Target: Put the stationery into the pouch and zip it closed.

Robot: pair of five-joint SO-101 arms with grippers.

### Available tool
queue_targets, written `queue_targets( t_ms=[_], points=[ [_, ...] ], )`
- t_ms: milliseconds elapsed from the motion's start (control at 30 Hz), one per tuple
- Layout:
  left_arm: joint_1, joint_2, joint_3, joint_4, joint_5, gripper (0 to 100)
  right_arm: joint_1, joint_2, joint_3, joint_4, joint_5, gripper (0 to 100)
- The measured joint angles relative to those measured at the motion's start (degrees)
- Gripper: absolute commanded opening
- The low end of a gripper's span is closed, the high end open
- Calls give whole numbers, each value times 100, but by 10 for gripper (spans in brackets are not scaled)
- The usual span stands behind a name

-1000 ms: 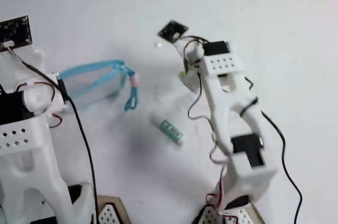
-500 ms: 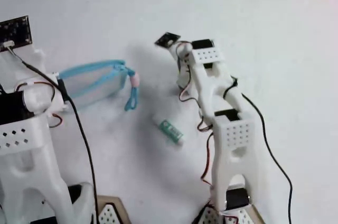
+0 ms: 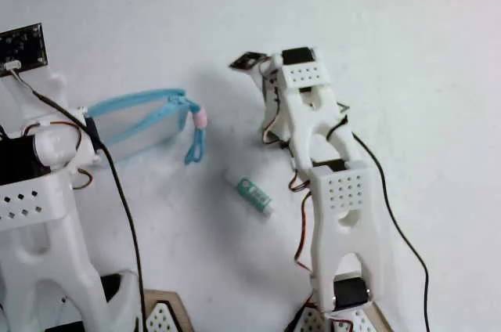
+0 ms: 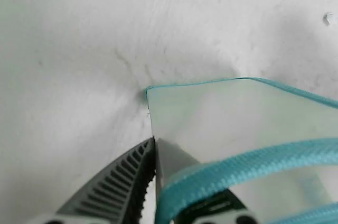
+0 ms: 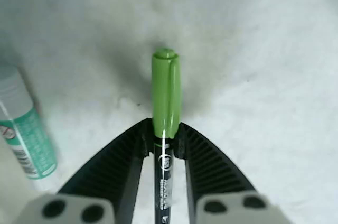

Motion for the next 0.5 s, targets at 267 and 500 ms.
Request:
queue_targets(
  t_ms=[267, 500],
  points=[
    [0, 0, 0, 0, 0, 22, -26, -1855, 264, 185, -299, 17],
    [0, 0, 0, 0, 0, 22, -334, -4756, 2488, 185, -527, 17]
  ],
)
